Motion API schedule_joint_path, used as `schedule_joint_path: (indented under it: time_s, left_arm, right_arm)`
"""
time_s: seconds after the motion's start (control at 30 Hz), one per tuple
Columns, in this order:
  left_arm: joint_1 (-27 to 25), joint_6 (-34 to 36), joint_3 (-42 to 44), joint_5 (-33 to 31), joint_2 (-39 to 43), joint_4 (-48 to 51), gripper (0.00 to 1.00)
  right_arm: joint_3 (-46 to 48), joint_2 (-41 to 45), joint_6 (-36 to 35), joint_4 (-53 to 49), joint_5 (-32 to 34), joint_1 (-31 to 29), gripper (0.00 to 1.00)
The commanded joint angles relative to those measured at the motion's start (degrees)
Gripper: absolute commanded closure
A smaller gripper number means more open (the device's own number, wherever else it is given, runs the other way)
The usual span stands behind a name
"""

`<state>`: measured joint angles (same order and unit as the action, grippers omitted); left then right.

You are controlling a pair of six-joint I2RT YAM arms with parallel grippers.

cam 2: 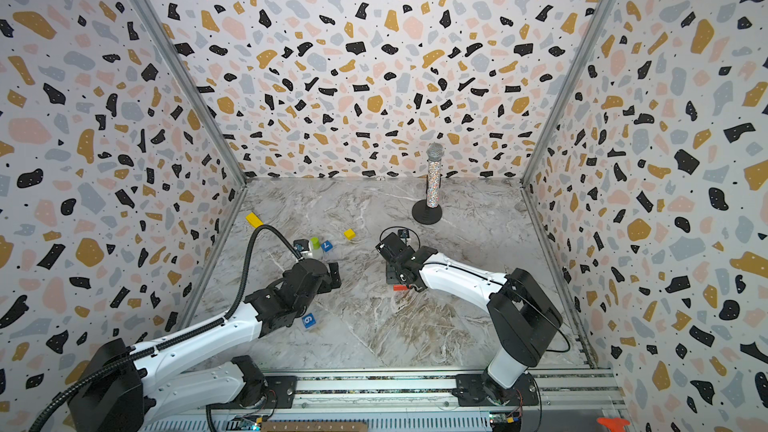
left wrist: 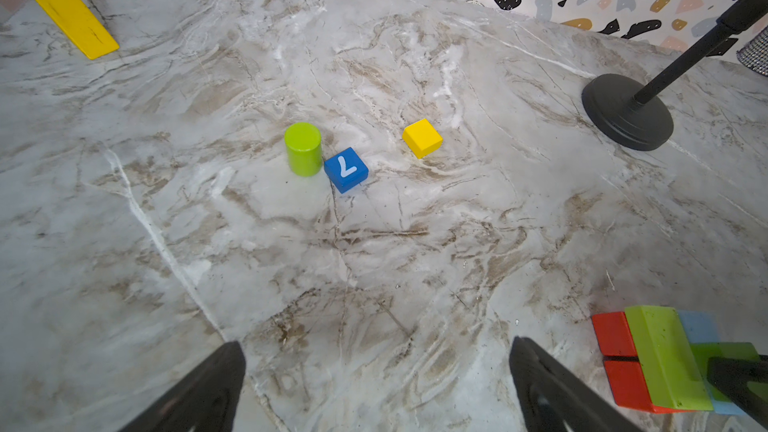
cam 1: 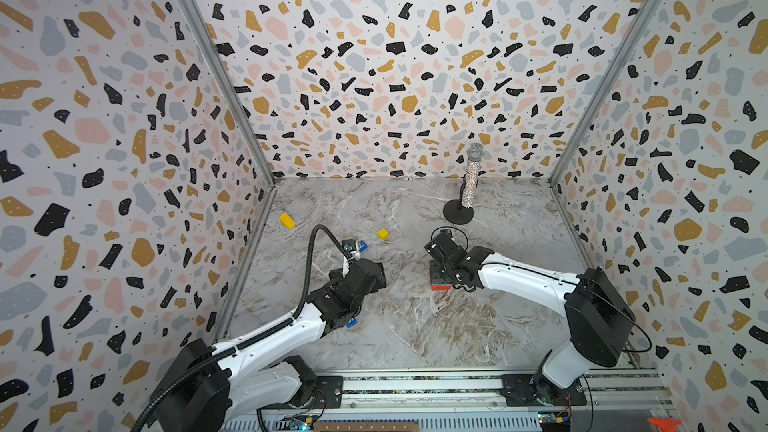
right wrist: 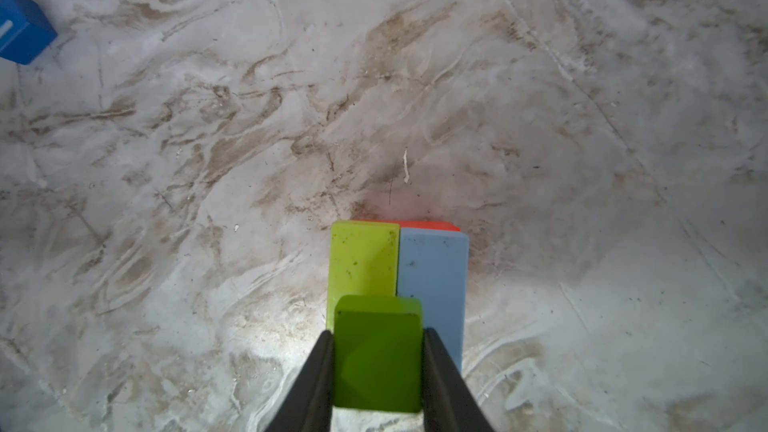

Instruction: Build the wood block tower

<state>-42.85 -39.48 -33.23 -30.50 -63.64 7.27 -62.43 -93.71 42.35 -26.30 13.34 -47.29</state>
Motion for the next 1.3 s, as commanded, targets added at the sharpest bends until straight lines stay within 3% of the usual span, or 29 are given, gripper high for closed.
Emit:
schedule_joint_path:
  time_s: [0.0, 1.27]
  left_arm:
    - [-0.2, 1.4, 0.3, -0.4, -0.7, -2.3, 0.00]
    - [-0.2, 2.0, -0.1, -1.0, -2.3, -3.0, 0.00]
  right_arm:
    - [-1.9, 0.3, -0.6, -0.6, 1.0, 0.4, 0.77]
    - [-2.9, -2.3, -2.9, 0.2, -0.5, 1.8, 0.77]
